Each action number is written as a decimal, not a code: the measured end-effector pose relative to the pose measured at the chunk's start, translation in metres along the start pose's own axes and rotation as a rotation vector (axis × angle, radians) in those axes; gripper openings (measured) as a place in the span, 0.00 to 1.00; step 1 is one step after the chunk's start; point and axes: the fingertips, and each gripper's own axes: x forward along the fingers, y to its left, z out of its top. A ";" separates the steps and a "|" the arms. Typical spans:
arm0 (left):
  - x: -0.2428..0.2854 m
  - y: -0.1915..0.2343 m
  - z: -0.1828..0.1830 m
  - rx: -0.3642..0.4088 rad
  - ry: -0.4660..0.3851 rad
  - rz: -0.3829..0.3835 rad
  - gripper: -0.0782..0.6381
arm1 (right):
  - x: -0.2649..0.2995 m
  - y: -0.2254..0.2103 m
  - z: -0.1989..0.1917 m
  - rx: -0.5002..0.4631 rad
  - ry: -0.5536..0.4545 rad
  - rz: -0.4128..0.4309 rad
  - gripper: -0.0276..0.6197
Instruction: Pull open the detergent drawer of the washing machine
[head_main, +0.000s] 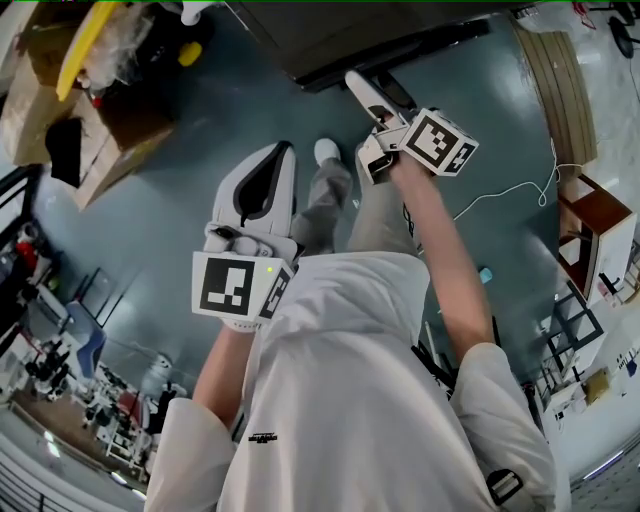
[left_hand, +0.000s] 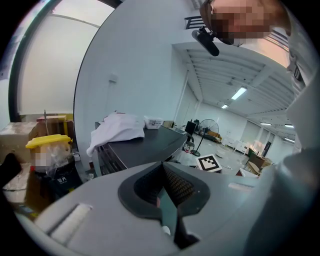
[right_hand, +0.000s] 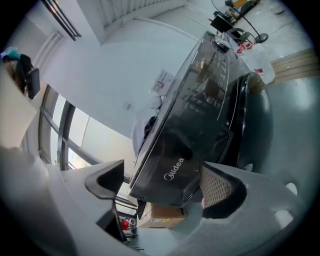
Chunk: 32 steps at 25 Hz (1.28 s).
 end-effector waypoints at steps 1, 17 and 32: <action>0.002 0.000 -0.001 -0.002 0.003 0.001 0.13 | 0.003 -0.002 0.000 0.020 -0.003 0.003 0.76; 0.015 0.002 -0.010 0.000 0.033 0.002 0.13 | 0.036 -0.022 0.000 0.179 -0.060 0.049 0.86; 0.011 0.001 -0.005 0.002 0.012 0.013 0.13 | 0.033 -0.024 0.002 0.283 -0.076 0.074 0.79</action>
